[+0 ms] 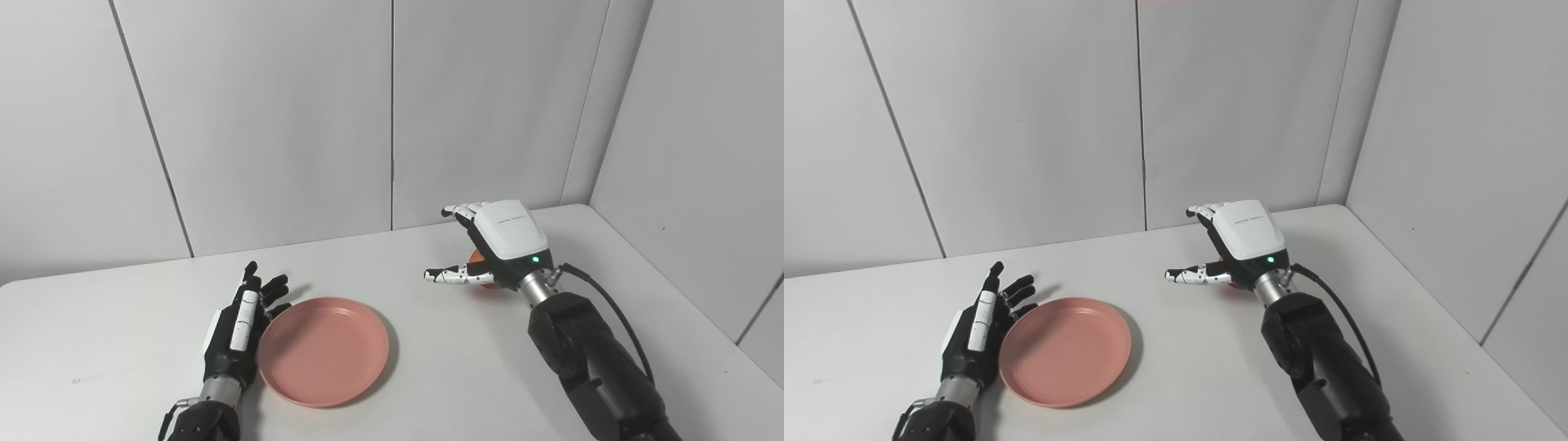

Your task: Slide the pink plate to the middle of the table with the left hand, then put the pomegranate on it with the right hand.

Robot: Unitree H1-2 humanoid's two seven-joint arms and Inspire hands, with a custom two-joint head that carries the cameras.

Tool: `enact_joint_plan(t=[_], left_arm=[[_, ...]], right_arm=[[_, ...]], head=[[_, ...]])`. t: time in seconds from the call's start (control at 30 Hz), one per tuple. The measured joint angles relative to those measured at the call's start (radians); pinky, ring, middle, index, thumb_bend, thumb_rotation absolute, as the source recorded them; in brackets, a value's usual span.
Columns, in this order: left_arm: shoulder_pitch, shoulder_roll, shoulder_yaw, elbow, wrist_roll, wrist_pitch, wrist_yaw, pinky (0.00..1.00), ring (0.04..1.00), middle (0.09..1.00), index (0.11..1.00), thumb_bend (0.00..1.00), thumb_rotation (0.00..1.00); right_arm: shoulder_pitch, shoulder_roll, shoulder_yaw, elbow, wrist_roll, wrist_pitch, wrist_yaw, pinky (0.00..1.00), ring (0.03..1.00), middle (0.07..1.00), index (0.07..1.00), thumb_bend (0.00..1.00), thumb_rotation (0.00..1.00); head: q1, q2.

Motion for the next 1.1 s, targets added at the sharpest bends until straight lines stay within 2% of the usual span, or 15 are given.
enact_joint_plan(t=[0.4,0.5,0.67,1.1], left_arm=[[0.007,0.000,-0.007,-0.014,0.000,0.011,-0.001,0.72,0.826,0.802,1.000,0.92,0.84],[0.012,0.000,-0.009,-0.022,0.000,0.015,-0.001,0.73,0.822,0.799,1.000,0.91,0.83],[0.026,-0.001,-0.014,-0.046,0.000,0.027,0.000,0.74,0.825,0.798,1.000,0.89,0.83],[0.041,-0.002,-0.018,-0.078,-0.001,0.050,0.000,0.73,0.821,0.789,1.000,0.88,0.83]], right_arm=[[-0.044,-0.018,0.063,0.186,-0.007,0.049,-0.037,0.62,0.706,0.753,0.769,0.83,0.80],[-0.061,-0.022,0.088,0.209,-0.013,0.077,-0.039,0.62,0.701,0.750,0.767,0.83,0.78],[-0.084,-0.030,0.123,0.248,-0.012,0.085,-0.046,0.61,0.704,0.756,0.766,0.84,0.78],[-0.097,-0.055,0.157,0.298,0.006,0.092,-0.046,0.60,0.706,0.760,0.763,0.84,0.82]], head=[[0.006,0.009],[0.012,0.012],[0.017,0.014],[0.025,0.012]])
